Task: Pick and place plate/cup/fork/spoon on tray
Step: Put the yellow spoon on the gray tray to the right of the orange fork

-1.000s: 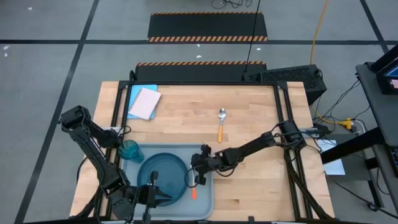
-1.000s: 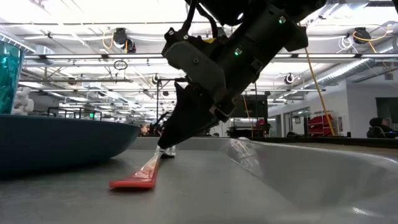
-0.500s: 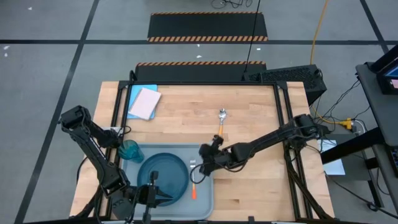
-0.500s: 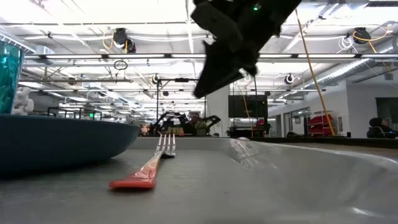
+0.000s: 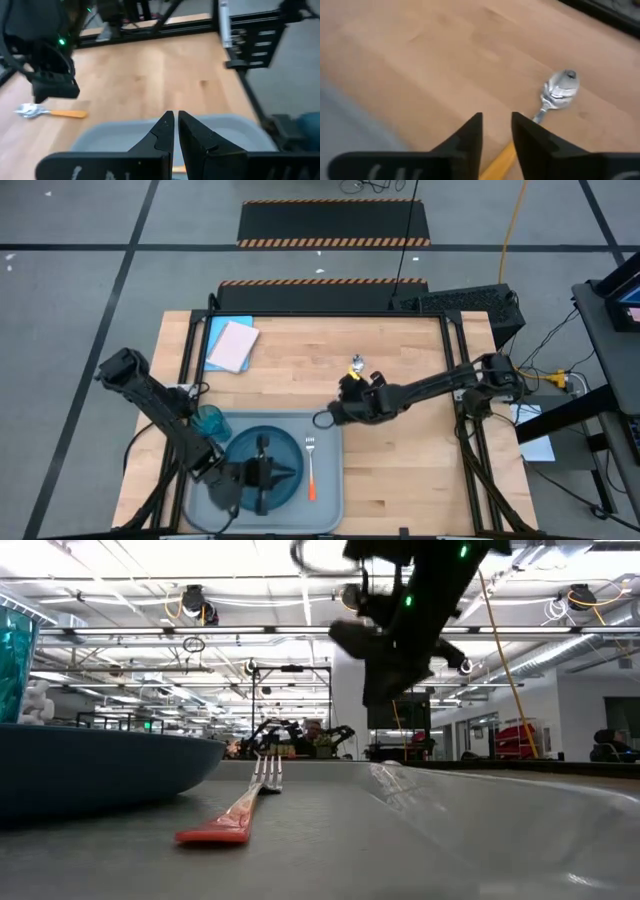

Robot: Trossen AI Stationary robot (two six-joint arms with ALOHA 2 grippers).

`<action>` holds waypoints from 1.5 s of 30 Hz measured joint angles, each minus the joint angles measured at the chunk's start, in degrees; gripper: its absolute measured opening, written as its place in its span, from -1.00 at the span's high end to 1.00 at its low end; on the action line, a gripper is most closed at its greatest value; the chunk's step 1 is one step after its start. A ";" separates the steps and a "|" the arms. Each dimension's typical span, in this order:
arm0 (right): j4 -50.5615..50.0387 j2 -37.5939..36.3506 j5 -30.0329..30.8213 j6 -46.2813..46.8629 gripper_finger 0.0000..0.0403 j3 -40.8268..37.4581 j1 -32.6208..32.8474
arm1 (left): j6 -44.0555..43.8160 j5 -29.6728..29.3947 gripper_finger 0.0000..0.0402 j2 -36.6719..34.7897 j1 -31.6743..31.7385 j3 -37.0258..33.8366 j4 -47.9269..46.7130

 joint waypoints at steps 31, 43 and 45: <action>27.70 0.01 -1.69 8.00 -0.06 -23.93 -6.91 | -6.11 15.14 0.87 -0.84 8.63 0.00 -4.56; 27.33 -0.03 -1.51 3.27 0.34 -25.38 -8.27 | -4.82 15.11 0.87 -0.84 8.63 0.00 -4.53; 27.31 -0.03 -1.53 3.31 0.46 -25.39 -8.27 | -4.82 15.11 0.87 -0.84 8.63 0.00 -4.53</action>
